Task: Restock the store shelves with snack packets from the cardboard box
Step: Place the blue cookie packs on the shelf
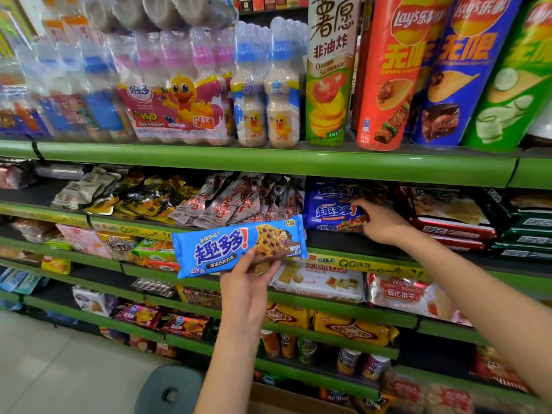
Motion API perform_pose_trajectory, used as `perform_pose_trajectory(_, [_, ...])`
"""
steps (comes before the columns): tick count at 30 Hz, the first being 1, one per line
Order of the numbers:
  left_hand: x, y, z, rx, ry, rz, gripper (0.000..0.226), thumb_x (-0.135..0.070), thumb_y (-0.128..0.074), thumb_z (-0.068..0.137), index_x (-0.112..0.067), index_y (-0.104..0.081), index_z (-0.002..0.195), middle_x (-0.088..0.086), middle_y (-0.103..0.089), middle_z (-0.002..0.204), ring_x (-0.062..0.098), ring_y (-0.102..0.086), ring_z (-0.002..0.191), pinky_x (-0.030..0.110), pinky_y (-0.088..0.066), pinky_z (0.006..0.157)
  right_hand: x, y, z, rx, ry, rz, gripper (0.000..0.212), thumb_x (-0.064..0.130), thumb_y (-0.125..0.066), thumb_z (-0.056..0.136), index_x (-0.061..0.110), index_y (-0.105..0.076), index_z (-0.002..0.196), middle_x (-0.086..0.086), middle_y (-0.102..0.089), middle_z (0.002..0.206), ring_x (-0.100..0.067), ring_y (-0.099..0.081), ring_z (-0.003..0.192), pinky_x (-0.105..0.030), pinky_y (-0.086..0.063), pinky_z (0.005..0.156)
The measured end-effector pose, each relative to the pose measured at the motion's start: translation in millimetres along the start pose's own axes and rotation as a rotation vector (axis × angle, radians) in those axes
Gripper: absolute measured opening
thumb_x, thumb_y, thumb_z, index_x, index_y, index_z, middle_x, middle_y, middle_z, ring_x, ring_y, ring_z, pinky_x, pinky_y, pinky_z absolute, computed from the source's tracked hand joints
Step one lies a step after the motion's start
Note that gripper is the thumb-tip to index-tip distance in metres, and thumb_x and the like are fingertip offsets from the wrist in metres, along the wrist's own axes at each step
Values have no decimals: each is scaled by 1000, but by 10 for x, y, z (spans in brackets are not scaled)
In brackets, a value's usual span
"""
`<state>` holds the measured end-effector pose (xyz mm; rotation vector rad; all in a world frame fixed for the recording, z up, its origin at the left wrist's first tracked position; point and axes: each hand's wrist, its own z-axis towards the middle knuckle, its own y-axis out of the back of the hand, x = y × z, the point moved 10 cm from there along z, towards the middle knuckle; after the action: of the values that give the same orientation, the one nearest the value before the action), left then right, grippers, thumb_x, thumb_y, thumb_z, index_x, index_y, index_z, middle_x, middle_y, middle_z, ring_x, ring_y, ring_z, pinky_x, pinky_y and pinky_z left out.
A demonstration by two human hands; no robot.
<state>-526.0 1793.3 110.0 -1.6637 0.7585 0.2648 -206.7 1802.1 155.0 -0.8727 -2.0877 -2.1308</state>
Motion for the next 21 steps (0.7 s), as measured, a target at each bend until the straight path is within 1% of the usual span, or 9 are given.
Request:
perform_pose_trajectory(2, [-2,-22,-22,7,0,4,51,-3,-55,96,8,-38,143,28,-53,142,43,-59,125,51,-58,84,-42,-38,52,8,-22,-100,65,9,-50,93,31,-34,152,-11,-39,154,-32,-51,128,-28,-44,87])
perform_pose_trajectory(3, [-3,-38,-30,12,-2,5,55,-4,-55,96,8,-36,145,28,-53,141,43,-59,123,51,-58,84,-61,-56,65,13,-50,-154,67,11,-49,94,30,-30,155,-12,-30,160,-34,-44,135,-30,-43,96])
perform_pose_trajectory(5, [-19,-79,-47,32,-12,7,64,-6,-58,92,6,-32,149,28,-55,140,44,-62,120,50,-60,82,-79,-88,62,9,-108,-254,69,11,-48,95,29,-24,157,-13,-18,164,-40,-28,145,-39,-36,112])
perform_pose_trajectory(6, [-30,-96,-53,40,-19,8,67,-7,-60,89,5,-32,149,27,-55,140,43,-62,120,49,-61,82,-63,-105,41,6,-123,-301,70,10,-47,94,29,-22,157,-13,-17,163,-43,-22,146,-45,-33,116])
perform_pose_trajectory(9, [-82,-122,-46,49,-56,21,61,-9,-64,83,-4,-44,141,23,-59,138,41,-59,125,53,-58,85,74,-184,-43,-13,-66,-404,78,5,-52,89,33,-22,156,-7,-18,163,-40,-19,147,-57,-21,120])
perform_pose_trajectory(11, [-98,-110,-28,46,-70,24,55,-9,-64,82,-11,-49,135,21,-61,136,39,-61,123,53,-58,85,146,-260,-82,-14,-11,-391,84,2,-53,88,36,-18,157,-2,-13,166,-38,-14,150,-62,-10,120])
perform_pose_trajectory(13, [-103,-94,-6,52,-76,18,47,-9,-64,84,-12,-52,130,20,-63,134,37,-64,120,52,-59,83,155,-306,-92,12,0,-349,89,-3,-51,88,39,-15,158,0,-9,168,-37,-10,152,-64,-5,119])
perform_pose_trajectory(16, [-89,-74,8,59,-75,0,46,-3,-57,94,-9,-48,139,21,-62,135,34,-67,116,54,-59,84,166,-315,-68,40,32,-282,93,-13,-43,86,41,-17,157,1,-10,168,-37,-8,153,-63,-1,119])
perform_pose_trajectory(21, [-9,-98,12,52,-44,0,40,-4,-55,97,-9,-47,136,21,-59,137,36,-67,116,53,-60,83,135,-287,-16,28,66,-246,92,-16,-39,86,41,-23,156,2,-14,167,-37,-10,153,-62,-1,120])
